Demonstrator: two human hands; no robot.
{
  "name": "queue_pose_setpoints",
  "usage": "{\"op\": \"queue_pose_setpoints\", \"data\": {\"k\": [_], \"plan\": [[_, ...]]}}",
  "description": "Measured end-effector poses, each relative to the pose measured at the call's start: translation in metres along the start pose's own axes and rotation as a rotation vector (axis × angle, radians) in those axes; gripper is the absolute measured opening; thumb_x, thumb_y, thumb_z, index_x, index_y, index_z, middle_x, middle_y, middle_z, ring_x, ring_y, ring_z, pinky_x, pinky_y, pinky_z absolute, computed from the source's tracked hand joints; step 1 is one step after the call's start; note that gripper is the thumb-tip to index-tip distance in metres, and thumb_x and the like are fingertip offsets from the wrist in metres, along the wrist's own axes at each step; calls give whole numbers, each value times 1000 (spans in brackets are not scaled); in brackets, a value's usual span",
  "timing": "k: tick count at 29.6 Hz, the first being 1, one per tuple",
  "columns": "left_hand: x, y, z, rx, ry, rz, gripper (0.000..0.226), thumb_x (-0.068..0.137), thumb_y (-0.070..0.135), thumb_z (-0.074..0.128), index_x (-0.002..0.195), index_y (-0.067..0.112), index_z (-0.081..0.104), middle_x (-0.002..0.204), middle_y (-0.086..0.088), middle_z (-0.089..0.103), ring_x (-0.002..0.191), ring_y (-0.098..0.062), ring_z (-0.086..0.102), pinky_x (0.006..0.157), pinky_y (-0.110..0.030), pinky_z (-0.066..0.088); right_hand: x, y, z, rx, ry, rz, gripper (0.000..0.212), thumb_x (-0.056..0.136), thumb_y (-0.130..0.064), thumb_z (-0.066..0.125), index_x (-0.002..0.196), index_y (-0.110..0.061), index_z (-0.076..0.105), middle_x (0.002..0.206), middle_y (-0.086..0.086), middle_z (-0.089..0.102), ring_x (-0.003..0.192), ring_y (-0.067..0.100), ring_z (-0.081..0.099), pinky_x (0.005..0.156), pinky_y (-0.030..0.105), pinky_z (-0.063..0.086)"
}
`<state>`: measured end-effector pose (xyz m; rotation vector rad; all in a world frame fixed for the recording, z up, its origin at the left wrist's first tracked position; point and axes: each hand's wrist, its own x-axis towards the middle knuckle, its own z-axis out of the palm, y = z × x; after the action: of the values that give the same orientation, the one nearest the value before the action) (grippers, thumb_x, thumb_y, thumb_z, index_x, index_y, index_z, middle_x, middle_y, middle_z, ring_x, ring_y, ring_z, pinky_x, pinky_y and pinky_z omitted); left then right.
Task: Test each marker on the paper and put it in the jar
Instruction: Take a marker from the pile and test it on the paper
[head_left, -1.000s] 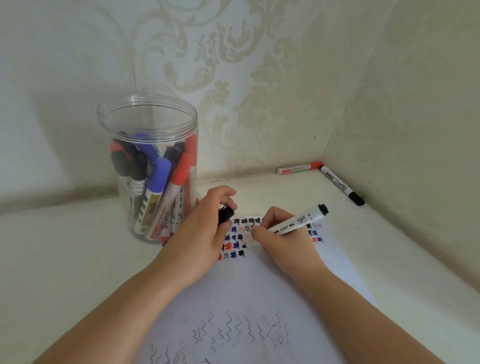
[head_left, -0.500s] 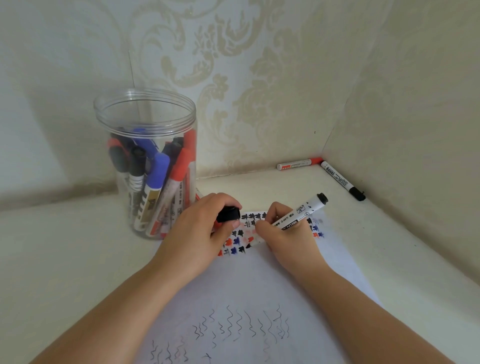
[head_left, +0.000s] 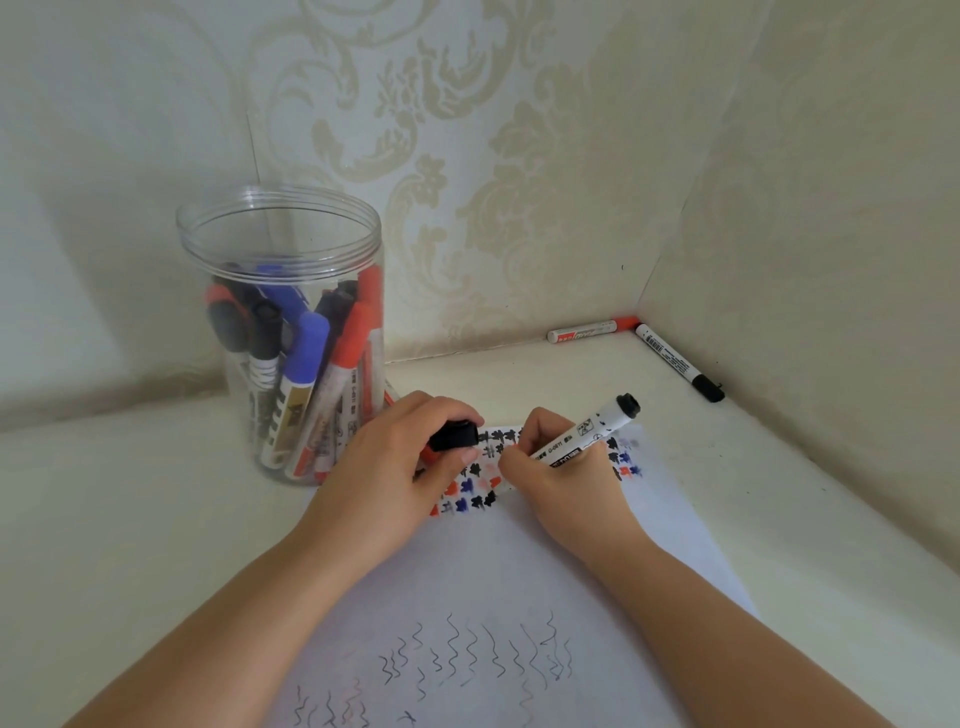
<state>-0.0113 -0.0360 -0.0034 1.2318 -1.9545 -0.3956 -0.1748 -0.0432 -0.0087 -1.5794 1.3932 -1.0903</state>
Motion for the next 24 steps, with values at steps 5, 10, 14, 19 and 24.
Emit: {"op": "queue_pose_setpoints", "data": {"k": [5,10,14,19,24], "plan": [[-2,-1,0,-6,-9,-22,26,84,20,60,109,29,59,93,17,58,85,3,53,74,-3,37,-1,1,-7,180,41,77,31,79,-3,61,58,-13,41,42,-8,36,38,6,27,39,15,24],[0,1,0,-9,-22,-76,20,81,19,65,100,23,58,83,22,57,80,6,56,73,-4,42,-2,-4,-14,512,8,81,28,74,-15,70,60,-11,46,44,-1,46,42,11,35,43,20,30],[-1,1,0,-25,-38,-68,18,80,18,66,95,25,58,79,25,56,88,8,53,69,-1,39,-4,-9,-12,551,-14,61,28,75,-16,69,61,-9,46,44,0,47,40,10,36,41,19,32],[-2,2,0,-77,-87,-30,17,79,20,67,93,27,58,78,19,62,80,0,57,68,-12,44,-5,-9,-8,428,7,48,26,79,-10,69,62,-10,49,45,-1,53,41,11,40,42,19,32],[-2,5,0,-104,-138,15,17,82,29,62,98,26,58,72,17,59,68,0,58,60,-11,41,-9,-17,-8,397,-68,59,24,73,-23,72,67,-6,56,42,-4,54,34,9,41,37,18,31]]}}
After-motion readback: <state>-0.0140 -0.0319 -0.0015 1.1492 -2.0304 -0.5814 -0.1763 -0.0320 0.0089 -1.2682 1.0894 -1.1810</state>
